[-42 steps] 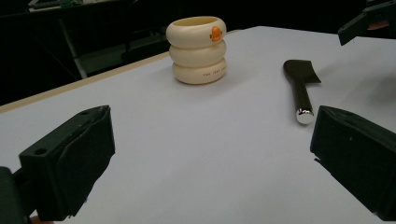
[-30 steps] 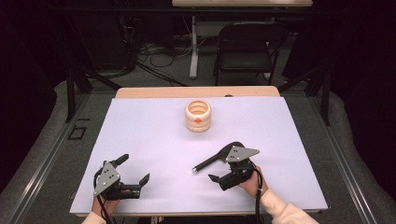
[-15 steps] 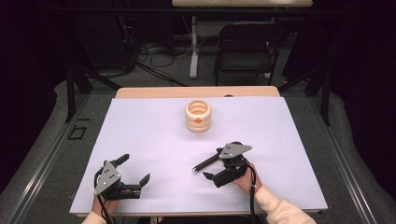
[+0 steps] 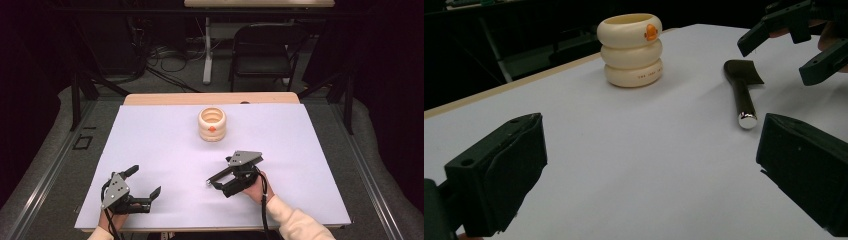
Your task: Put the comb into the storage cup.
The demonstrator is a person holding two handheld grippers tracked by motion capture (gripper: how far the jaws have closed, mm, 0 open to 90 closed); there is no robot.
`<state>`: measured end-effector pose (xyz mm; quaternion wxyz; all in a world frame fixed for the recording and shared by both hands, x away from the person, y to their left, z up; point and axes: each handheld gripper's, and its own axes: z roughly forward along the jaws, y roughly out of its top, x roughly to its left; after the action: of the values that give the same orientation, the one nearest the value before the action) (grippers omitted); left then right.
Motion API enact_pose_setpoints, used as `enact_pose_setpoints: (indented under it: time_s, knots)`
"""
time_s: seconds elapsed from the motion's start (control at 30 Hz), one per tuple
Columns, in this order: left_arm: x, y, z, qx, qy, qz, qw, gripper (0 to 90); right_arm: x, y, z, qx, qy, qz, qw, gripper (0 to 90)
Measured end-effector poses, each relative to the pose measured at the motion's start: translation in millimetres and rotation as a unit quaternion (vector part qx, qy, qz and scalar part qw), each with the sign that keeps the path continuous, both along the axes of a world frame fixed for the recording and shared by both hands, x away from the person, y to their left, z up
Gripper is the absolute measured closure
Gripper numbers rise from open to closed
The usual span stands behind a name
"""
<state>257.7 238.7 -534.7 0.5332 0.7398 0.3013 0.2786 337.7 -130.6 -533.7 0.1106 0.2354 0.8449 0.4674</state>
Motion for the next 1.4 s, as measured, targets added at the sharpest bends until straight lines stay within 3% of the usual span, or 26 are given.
enact_pose_setpoints:
  time_s: [1.0, 1.2, 1.23, 1.27, 1.4]
  knots:
    - [0.4, -0.5, -0.4, -0.001, 0.006, -0.006, 1.0000, 0.1, 18.0, 15.4, -6.1, -0.009, 0.029, -0.003, 0.9995, 0.0]
    - [0.3, -0.5, -0.4, 0.000, 0.006, -0.005, 1.0000, 0.1, 19.9, 17.0, -6.8, -0.017, 0.023, -0.012, 0.9995, 15.8]
    - [0.4, -0.5, -0.4, 0.000, 0.006, -0.005, 1.0000, 0.1, 19.6, 17.5, -6.7, -0.019, 0.019, -0.014, 0.9995, 23.7]
    - [0.4, -0.5, -0.4, 0.000, 0.007, -0.005, 1.0000, 0.1, 19.6, 17.5, -6.7, -0.019, 0.019, -0.014, 0.9995, 23.7]
    - [0.5, -0.6, -0.5, 0.000, 0.007, -0.005, 1.0000, 0.1, 20.0, 19.2, -6.9, -0.025, 0.017, -0.022, 0.9993, 49.6]
